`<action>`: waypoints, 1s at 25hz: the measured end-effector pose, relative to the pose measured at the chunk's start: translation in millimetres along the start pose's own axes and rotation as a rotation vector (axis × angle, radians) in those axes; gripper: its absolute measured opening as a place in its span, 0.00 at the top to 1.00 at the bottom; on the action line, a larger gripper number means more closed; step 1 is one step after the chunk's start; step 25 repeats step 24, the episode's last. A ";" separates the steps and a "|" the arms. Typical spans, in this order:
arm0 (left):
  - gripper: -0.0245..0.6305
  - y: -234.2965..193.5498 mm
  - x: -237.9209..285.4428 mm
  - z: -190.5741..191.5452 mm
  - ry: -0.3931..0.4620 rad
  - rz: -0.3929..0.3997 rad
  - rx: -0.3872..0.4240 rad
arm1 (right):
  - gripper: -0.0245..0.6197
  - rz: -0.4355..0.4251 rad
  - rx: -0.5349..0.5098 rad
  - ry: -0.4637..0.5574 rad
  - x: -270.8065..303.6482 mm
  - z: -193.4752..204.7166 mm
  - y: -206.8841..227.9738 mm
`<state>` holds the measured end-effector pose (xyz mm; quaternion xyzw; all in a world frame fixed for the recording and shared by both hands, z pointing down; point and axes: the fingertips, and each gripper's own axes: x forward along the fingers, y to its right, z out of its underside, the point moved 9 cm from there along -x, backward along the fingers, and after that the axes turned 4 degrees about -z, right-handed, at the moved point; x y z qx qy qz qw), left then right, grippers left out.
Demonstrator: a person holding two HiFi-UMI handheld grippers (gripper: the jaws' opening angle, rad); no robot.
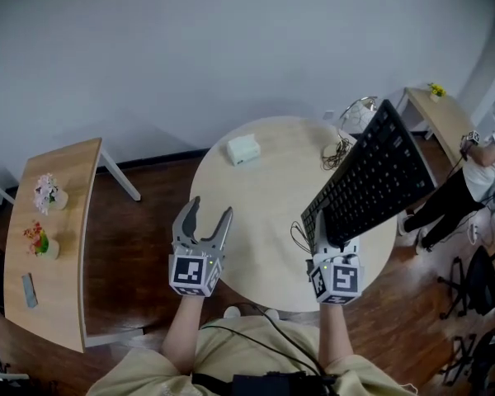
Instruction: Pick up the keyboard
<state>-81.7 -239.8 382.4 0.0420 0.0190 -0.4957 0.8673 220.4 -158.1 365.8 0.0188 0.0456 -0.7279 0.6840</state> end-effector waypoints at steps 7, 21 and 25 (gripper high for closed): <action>0.52 7.9 3.2 -2.3 0.006 0.030 0.023 | 0.80 0.064 -0.013 -0.008 -8.0 -7.9 11.3; 0.52 25.3 17.7 2.8 0.006 0.069 0.024 | 0.80 0.055 -0.007 -0.018 -10.5 -5.7 19.8; 0.52 29.6 20.2 -1.2 -0.002 0.084 0.019 | 0.80 0.060 -0.001 -0.021 -11.7 -5.3 23.6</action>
